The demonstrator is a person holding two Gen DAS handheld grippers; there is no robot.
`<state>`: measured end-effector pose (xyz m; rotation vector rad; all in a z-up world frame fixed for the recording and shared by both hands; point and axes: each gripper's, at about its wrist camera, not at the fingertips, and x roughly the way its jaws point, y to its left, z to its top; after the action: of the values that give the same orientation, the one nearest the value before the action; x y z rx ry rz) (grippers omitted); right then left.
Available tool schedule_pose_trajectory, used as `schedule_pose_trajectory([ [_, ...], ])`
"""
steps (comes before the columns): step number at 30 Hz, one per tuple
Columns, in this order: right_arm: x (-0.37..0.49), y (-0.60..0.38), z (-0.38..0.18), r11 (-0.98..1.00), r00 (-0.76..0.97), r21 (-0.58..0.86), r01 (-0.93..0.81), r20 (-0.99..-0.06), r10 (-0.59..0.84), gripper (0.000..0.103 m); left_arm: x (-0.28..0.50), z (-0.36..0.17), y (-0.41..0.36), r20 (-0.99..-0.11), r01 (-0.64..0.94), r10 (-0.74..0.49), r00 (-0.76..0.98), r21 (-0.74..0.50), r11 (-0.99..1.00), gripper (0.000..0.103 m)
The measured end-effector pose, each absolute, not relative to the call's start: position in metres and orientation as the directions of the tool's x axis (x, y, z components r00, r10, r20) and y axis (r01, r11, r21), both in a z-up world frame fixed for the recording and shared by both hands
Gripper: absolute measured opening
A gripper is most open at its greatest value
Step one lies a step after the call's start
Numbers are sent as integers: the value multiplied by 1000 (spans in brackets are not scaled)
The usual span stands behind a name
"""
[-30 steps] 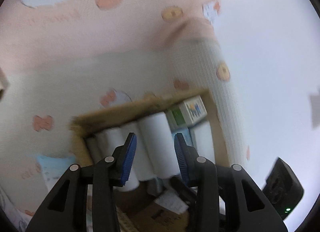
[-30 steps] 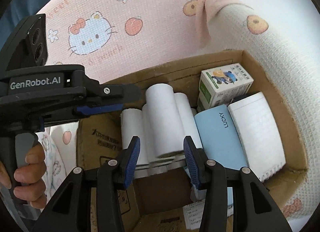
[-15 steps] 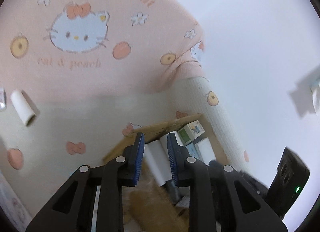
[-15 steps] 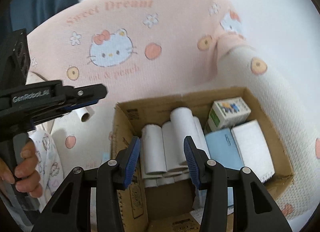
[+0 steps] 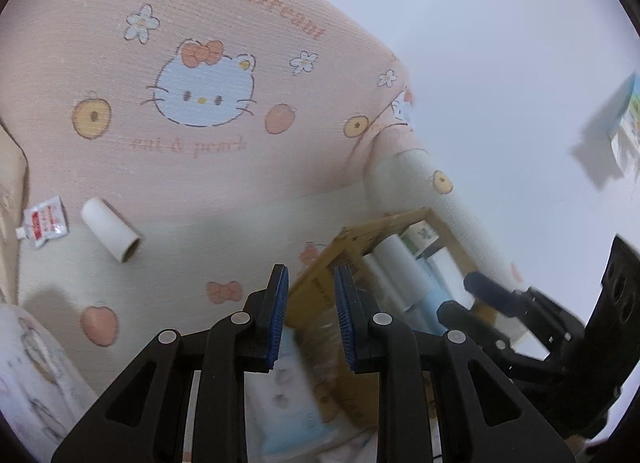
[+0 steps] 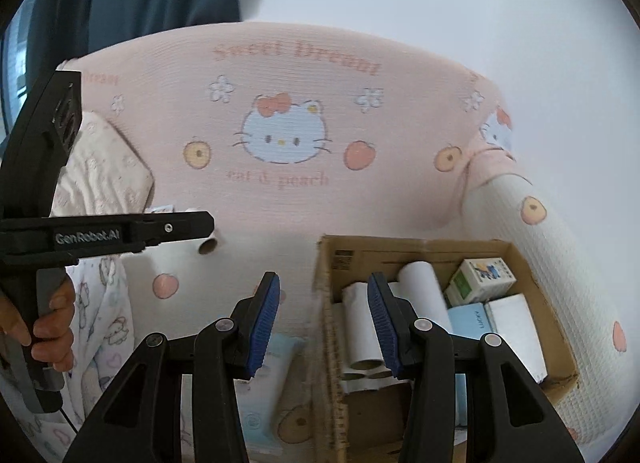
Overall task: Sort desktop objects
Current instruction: 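Move both grippers back toward the last tube and sauce pouch, then close the left gripper around the lying white paper tube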
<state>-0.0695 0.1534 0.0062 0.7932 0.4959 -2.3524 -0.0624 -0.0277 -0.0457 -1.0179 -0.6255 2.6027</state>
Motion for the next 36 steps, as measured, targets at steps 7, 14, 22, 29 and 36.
schedule_pose_trajectory([
  [7,-55,125,-8,-708,-574,-87,701,-658,-488,43,-50,-71,-53,-605,-64,303,-736,-383,-921,26],
  [14,-48,85,-29,-666,-525,-93,740,-700,-484,58,-49,-108,-95,-644,117,99,-759,-283,-952,30],
  [22,-63,40,-58,-628,-451,-79,774,-765,-460,59,-70,-131,-173,-601,190,89,-794,-385,-903,66],
  [29,-76,8,-95,-647,-421,-77,758,-815,-397,59,-100,-176,-249,-586,370,114,-802,-638,-676,66],
  [36,-99,-19,-126,-658,-378,-1,753,-819,-432,59,-126,-207,-276,-504,332,265,-822,-802,-496,70],
])
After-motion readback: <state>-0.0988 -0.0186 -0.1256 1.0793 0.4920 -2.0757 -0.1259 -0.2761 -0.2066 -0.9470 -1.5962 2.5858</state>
